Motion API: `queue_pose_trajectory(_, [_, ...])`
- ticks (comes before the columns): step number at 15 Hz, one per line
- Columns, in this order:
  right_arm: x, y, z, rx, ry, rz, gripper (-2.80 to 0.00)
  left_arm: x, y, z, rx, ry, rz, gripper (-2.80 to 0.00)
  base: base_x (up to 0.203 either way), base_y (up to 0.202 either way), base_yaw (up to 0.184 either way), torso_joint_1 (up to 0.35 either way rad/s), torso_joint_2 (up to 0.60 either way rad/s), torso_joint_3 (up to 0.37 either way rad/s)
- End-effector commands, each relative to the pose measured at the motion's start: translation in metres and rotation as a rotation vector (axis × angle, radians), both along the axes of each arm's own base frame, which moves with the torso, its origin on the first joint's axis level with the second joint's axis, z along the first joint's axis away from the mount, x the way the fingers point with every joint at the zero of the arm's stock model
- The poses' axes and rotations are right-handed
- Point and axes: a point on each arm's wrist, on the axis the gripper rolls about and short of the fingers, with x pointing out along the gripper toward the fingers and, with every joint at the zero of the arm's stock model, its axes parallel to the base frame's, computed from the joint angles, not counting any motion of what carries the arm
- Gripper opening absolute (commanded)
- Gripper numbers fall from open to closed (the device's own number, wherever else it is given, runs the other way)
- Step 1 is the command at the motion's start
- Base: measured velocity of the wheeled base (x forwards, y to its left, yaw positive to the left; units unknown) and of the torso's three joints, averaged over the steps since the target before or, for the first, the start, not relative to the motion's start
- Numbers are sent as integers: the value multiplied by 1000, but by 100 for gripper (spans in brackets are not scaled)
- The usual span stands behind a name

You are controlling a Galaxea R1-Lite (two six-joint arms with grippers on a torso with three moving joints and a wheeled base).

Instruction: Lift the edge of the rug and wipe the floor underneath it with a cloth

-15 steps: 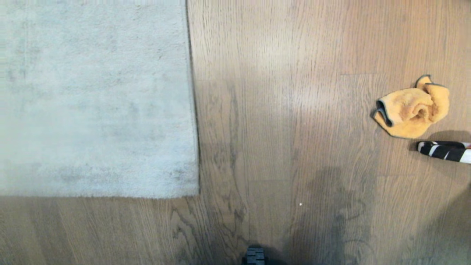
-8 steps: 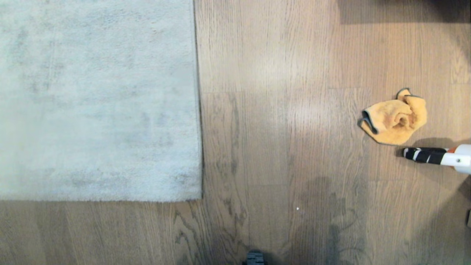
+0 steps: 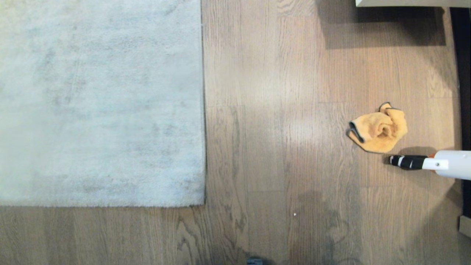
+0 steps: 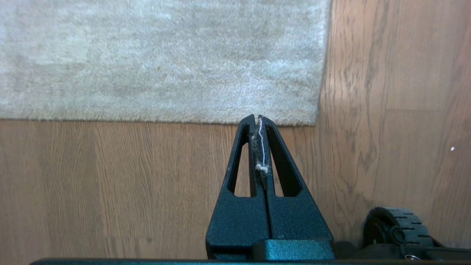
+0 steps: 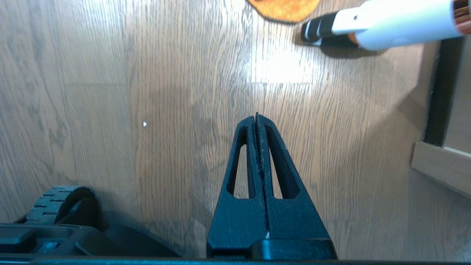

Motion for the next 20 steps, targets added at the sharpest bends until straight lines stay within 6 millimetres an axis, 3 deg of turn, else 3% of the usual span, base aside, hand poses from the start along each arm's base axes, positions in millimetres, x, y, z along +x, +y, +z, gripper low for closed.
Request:
queue_pose_trajectory(1, [0, 0, 0, -1, 1, 0, -280, 0, 0, 0, -1, -1, 0, -280, 0, 0, 0, 2, -5, 203])
queue_pose_trajectory(20, [0, 0, 0, -1, 0, 1, -280, 0, 0, 0, -1, -1, 0, -280, 0, 0, 0, 2, 3, 202])
